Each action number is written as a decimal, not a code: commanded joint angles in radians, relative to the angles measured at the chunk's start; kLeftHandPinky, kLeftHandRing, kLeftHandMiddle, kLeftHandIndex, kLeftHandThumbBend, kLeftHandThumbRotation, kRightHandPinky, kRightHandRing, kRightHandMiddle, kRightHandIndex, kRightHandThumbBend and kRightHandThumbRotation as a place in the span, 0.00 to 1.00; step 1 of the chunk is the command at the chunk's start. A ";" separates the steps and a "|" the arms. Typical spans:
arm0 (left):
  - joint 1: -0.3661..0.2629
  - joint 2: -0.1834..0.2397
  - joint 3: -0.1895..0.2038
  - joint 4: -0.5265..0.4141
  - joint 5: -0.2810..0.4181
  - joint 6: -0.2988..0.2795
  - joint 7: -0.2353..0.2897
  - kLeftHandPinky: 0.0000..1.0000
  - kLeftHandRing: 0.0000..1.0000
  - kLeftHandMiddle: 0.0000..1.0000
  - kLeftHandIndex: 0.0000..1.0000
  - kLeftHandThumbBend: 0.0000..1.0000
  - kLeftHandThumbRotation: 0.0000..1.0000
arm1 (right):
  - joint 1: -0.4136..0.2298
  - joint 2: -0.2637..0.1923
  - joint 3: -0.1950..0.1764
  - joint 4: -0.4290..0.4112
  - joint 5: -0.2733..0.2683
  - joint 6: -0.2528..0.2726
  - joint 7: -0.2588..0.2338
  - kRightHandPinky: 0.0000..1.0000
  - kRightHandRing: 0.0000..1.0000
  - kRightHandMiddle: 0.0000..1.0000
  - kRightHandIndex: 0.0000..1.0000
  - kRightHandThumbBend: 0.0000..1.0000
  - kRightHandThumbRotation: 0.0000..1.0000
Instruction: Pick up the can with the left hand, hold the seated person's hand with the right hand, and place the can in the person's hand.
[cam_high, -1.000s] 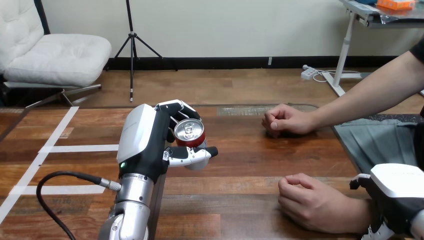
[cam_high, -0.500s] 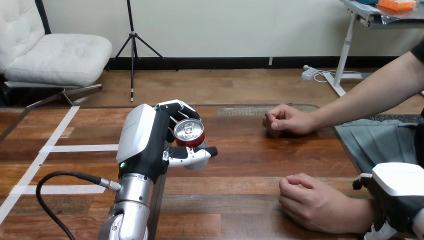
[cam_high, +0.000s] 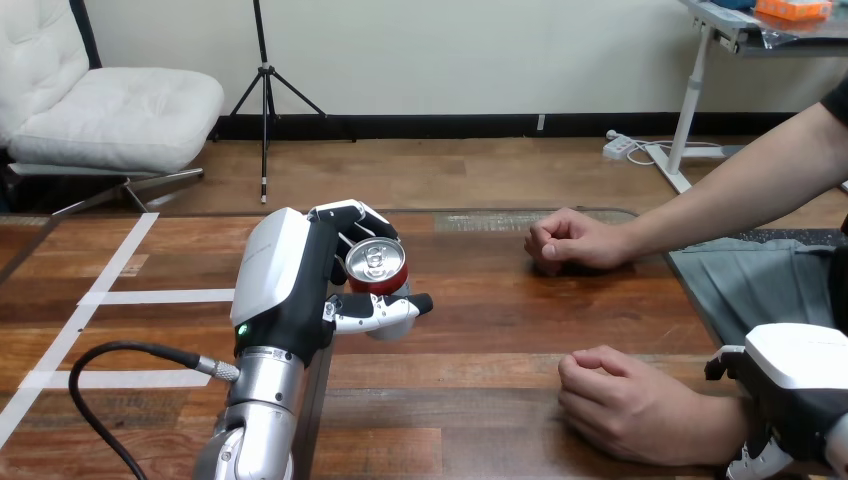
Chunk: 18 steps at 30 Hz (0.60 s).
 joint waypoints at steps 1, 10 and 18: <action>-0.063 0.013 0.018 -0.029 0.002 -0.028 0.013 0.36 0.41 0.47 0.48 0.76 0.00 | -0.032 -0.011 0.016 0.048 0.007 0.016 -0.023 0.70 0.78 0.80 0.77 0.78 0.00; -0.064 0.011 0.015 -0.029 0.001 -0.022 0.015 0.35 0.41 0.47 0.48 0.75 0.00 | -0.043 -0.001 0.029 0.069 0.021 0.048 -0.025 0.47 0.63 0.75 0.75 0.74 0.00; -0.061 0.009 0.015 -0.038 0.004 -0.009 0.011 0.35 0.41 0.47 0.48 0.75 0.00 | -0.053 -0.009 0.040 0.097 0.039 0.036 -0.037 0.42 0.59 0.74 0.73 0.73 0.00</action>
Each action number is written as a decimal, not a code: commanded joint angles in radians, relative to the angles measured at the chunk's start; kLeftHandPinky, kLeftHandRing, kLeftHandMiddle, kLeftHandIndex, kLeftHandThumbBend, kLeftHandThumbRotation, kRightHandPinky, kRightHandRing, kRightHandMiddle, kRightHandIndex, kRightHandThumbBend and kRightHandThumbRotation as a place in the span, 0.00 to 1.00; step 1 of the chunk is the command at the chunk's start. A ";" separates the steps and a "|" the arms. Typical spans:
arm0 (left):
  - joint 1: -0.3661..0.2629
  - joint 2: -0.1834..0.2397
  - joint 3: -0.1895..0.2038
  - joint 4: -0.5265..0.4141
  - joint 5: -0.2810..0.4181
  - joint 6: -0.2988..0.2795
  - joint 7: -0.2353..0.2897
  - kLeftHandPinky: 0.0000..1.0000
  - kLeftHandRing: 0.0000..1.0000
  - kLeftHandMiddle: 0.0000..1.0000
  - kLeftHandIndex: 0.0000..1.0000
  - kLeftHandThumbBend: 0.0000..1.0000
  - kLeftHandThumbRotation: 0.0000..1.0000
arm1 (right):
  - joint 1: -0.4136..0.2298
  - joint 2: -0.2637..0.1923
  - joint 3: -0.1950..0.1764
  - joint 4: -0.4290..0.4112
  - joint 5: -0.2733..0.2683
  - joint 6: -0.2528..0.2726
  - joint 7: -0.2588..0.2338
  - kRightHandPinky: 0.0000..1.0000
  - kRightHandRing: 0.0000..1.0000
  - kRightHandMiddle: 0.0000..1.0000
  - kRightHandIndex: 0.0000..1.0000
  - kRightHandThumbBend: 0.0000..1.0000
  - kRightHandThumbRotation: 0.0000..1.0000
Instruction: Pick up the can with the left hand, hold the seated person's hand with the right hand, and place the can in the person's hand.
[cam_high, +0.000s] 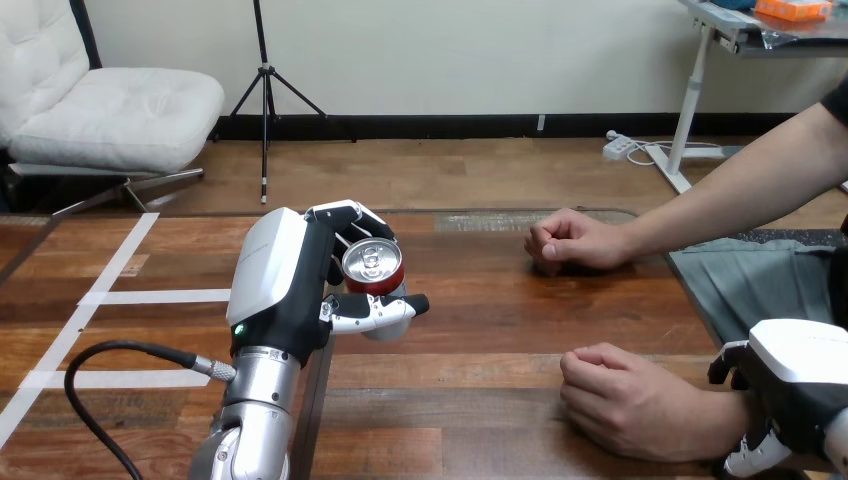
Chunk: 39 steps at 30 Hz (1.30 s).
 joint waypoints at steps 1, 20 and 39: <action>-0.061 0.000 0.015 -0.039 0.004 -0.008 0.011 0.35 0.41 0.47 0.48 0.75 0.00 | -0.026 -0.010 0.024 0.066 0.021 0.000 -0.022 0.41 0.59 0.74 0.73 0.72 0.00; -0.058 0.003 0.017 -0.039 0.004 -0.017 0.016 0.36 0.41 0.47 0.48 0.75 0.00 | -0.021 -0.022 0.030 0.110 0.086 -0.063 -0.101 0.28 0.40 0.50 0.64 0.75 0.00; -0.050 0.001 0.020 -0.052 0.003 -0.011 0.017 0.36 0.41 0.47 0.48 0.76 0.00 | -0.020 -0.021 0.030 0.112 0.127 -0.078 -0.117 0.27 0.38 0.47 0.54 0.79 0.00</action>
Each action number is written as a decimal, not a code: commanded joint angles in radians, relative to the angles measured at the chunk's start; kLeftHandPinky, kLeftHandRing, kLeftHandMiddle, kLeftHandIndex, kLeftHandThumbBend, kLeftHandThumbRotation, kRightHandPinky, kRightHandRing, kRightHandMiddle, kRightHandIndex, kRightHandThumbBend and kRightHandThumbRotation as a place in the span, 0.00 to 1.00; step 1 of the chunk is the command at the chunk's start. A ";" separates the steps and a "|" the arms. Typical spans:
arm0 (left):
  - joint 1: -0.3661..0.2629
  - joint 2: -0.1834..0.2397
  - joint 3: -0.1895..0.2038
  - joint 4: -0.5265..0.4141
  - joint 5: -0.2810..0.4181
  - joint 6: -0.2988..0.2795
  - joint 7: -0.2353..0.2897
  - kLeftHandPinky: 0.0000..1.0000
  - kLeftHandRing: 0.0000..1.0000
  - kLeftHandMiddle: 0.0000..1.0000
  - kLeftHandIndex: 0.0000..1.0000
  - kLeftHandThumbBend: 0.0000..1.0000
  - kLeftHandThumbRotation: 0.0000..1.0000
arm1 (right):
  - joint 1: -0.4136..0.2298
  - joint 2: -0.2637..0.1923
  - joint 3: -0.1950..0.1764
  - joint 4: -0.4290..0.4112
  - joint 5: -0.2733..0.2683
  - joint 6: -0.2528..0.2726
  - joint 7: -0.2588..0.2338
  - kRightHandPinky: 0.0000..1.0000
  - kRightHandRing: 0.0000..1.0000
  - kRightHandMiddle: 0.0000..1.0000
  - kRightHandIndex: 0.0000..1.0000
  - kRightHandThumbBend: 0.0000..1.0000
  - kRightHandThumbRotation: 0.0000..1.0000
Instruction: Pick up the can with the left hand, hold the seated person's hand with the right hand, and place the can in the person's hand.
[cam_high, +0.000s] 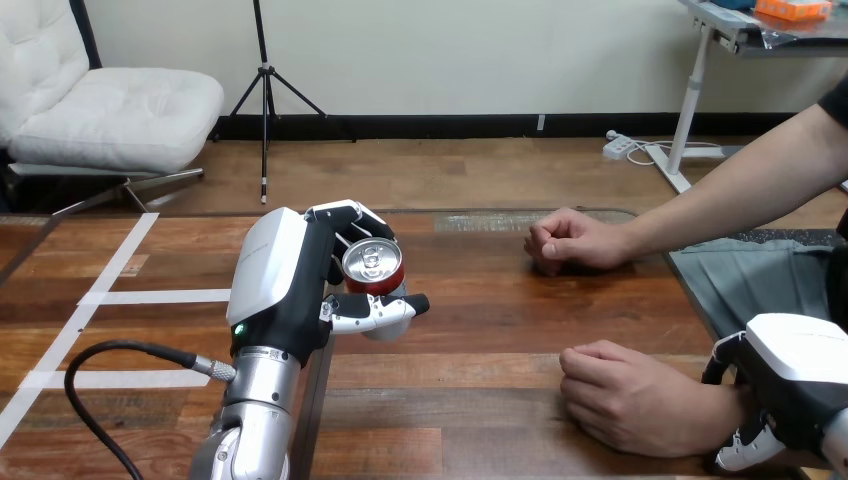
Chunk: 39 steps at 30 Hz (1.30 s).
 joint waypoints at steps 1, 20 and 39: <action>-0.050 0.001 0.020 -0.052 0.002 -0.011 0.017 0.36 0.41 0.47 0.48 0.76 0.00 | -0.014 -0.009 0.031 0.038 0.018 -0.003 0.004 0.28 0.39 0.47 0.54 0.79 0.00; -0.048 0.001 0.020 -0.053 0.004 -0.008 0.018 0.35 0.41 0.47 0.48 0.75 0.00 | -0.010 -0.013 0.033 0.040 0.041 -0.017 -0.002 0.28 0.38 0.46 0.51 0.81 0.00; -0.048 0.005 0.020 -0.050 0.006 -0.012 0.018 0.35 0.40 0.47 0.48 0.75 0.00 | -0.013 -0.025 0.042 0.050 0.039 -0.032 -0.020 0.34 0.44 0.50 0.50 0.81 0.00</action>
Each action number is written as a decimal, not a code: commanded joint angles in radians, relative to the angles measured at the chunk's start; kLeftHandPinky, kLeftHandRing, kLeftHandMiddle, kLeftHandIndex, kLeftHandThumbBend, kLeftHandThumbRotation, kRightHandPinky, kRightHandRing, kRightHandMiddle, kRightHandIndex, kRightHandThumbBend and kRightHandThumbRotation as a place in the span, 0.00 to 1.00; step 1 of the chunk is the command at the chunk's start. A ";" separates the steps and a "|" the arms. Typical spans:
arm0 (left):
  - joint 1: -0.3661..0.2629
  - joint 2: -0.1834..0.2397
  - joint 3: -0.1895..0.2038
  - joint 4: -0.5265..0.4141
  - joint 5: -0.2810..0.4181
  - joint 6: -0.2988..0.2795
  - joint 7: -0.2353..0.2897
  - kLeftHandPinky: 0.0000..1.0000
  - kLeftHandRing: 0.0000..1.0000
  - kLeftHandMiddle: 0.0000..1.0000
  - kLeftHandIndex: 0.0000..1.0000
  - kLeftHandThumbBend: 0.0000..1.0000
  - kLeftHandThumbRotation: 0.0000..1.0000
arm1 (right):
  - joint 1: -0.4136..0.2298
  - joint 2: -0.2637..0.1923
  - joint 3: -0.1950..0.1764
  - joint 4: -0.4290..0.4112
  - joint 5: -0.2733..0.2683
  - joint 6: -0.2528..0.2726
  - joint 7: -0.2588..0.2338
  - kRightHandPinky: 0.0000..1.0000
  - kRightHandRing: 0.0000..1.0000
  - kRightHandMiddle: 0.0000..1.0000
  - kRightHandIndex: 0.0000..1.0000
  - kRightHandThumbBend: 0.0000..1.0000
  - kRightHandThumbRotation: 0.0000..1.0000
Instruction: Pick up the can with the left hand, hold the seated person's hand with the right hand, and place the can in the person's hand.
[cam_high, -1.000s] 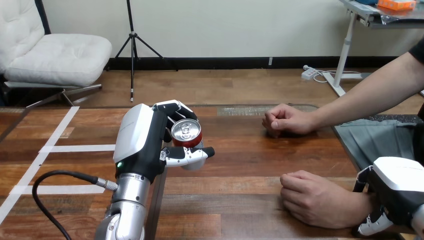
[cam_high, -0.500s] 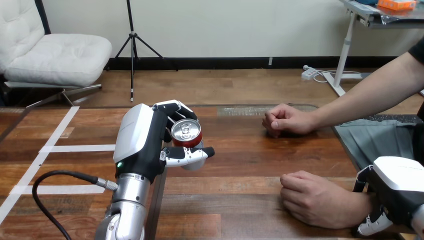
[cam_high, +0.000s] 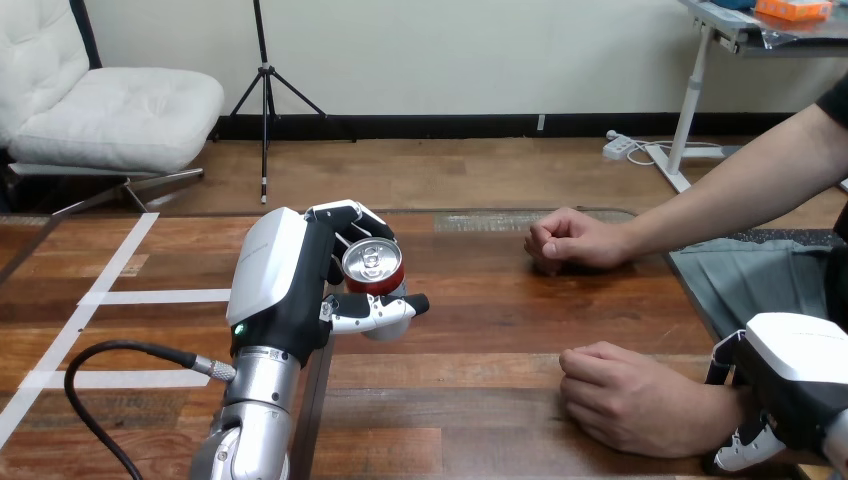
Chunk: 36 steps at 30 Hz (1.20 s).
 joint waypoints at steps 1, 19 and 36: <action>-0.048 0.005 0.020 -0.050 0.007 -0.012 0.019 0.35 0.40 0.47 0.48 0.75 0.00 | -0.014 -0.005 0.035 0.032 0.010 0.003 0.008 0.34 0.44 0.51 0.50 0.80 0.00; -0.052 0.004 0.020 -0.045 0.005 -0.006 0.014 0.35 0.40 0.46 0.48 0.75 0.00 | -0.012 0.000 0.016 0.031 0.048 -0.040 -0.052 0.31 0.41 0.48 0.50 0.81 0.00; -0.057 -0.001 0.016 -0.039 0.009 -0.007 0.019 0.35 0.41 0.47 0.48 0.75 0.00 | -0.015 0.002 0.000 0.024 0.077 -0.057 -0.086 0.31 0.40 0.47 0.49 0.82 0.00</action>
